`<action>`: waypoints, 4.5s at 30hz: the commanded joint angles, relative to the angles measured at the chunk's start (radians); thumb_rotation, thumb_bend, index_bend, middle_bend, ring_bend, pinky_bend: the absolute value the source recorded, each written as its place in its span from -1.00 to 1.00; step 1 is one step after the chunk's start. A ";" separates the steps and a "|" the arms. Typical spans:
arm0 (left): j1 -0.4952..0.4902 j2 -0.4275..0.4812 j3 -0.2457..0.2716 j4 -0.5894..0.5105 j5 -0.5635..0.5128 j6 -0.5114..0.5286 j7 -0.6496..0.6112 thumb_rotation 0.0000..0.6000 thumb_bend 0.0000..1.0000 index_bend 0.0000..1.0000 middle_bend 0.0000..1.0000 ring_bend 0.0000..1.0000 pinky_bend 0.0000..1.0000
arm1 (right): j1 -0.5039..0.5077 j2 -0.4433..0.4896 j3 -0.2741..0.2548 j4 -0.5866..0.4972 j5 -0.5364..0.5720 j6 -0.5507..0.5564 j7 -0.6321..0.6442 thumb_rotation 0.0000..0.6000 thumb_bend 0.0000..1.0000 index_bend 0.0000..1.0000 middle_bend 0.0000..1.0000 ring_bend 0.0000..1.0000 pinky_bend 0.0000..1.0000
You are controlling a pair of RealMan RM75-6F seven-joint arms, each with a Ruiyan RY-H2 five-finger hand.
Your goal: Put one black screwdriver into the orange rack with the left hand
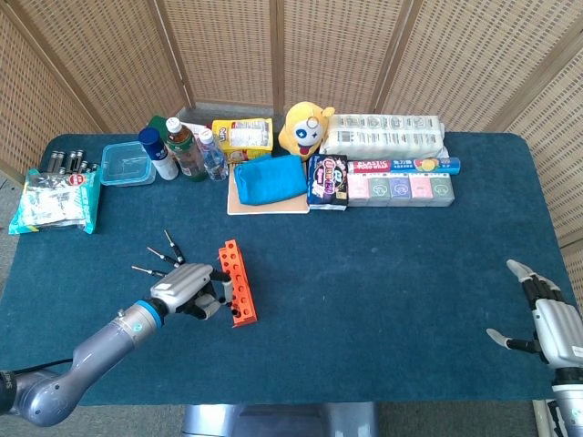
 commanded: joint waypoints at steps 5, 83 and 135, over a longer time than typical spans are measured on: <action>-0.007 -0.027 0.002 0.010 -0.022 0.024 0.025 1.00 -0.09 0.34 1.00 1.00 1.00 | 0.001 0.000 0.001 0.002 0.001 -0.002 0.002 1.00 -1.00 -0.92 -0.80 -0.69 -0.79; -0.038 0.005 0.008 -0.023 -0.091 0.015 0.070 1.00 -0.09 0.34 1.00 1.00 1.00 | 0.003 -0.001 0.002 0.002 0.004 -0.005 -0.002 1.00 -1.00 -0.92 -0.80 -0.69 -0.79; -0.077 -0.050 0.053 -0.012 -0.152 0.061 0.185 1.00 -0.09 0.34 1.00 1.00 1.00 | 0.000 0.008 0.005 -0.001 0.003 0.001 0.013 1.00 -1.00 -0.92 -0.80 -0.69 -0.79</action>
